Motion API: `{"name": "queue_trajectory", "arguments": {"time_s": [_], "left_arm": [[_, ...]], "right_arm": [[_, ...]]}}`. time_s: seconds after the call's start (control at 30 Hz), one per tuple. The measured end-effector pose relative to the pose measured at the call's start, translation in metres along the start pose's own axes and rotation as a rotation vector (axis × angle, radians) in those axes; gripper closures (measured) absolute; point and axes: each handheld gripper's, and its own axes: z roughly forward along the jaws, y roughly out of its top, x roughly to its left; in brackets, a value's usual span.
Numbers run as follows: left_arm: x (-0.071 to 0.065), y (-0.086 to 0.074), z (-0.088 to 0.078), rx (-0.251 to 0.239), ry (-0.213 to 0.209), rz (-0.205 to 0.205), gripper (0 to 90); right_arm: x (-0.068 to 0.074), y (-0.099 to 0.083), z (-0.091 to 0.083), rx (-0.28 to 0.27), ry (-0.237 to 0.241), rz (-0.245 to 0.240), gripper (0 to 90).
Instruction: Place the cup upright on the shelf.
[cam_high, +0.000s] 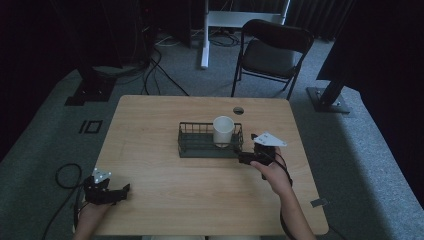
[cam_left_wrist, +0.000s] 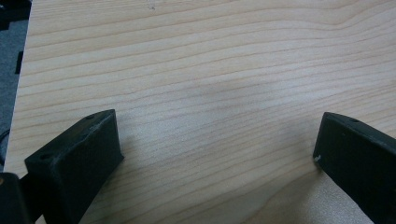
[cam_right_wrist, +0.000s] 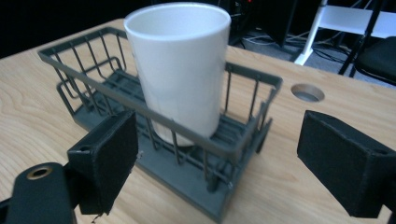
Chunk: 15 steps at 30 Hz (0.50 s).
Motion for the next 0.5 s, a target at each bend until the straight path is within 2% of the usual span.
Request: {"name": "queue_trajectory", "arguments": {"time_s": [0.5], "left_arm": [[0.0, 0.0, 0.0, 0.0, 0.0, 0.0, 0.9]], "right_arm": [[-0.009, -0.027, -0.012, 0.032, -0.041, 0.014, 12.5]]}}
